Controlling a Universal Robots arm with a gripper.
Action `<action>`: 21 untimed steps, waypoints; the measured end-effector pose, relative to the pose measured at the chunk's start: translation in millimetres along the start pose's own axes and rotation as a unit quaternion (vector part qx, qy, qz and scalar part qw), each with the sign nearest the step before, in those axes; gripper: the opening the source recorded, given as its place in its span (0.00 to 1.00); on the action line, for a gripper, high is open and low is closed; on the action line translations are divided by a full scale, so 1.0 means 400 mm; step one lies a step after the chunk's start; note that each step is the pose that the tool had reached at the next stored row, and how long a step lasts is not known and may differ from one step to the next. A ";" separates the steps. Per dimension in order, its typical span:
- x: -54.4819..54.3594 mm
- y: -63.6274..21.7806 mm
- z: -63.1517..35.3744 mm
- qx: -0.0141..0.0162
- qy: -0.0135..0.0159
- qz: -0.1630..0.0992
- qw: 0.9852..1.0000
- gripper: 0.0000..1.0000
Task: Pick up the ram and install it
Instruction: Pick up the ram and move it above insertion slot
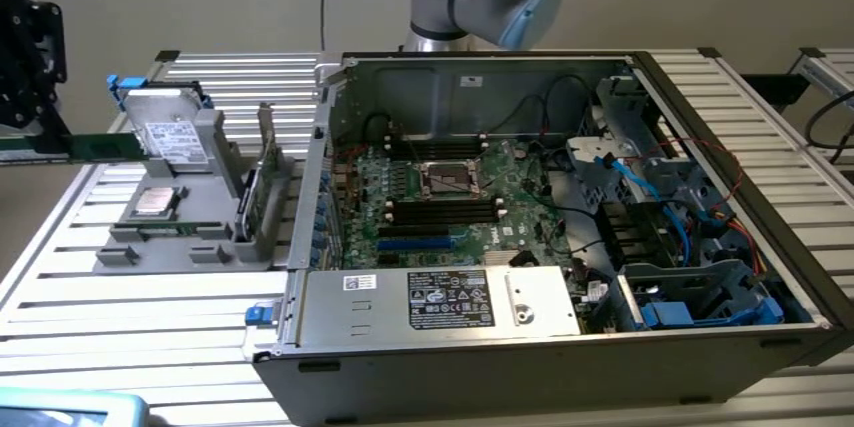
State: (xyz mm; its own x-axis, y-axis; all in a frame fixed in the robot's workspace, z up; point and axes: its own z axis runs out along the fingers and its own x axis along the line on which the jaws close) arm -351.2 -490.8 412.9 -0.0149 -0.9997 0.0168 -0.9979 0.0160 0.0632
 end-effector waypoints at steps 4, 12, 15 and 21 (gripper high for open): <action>0.011 -0.043 -0.028 0.000 -0.007 0.000 1.000 0.14; 0.032 -0.131 -0.069 0.000 -0.026 -0.002 1.000 0.14; 0.039 -0.165 -0.080 -0.001 -0.035 -0.002 0.999 0.14; 0.053 -0.233 -0.098 -0.001 -0.052 -0.003 0.999 0.14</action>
State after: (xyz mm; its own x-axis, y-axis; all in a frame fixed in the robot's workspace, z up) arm -256.0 -512.8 446.3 -0.0150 -0.9960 -0.0882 -0.9979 0.0093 0.0645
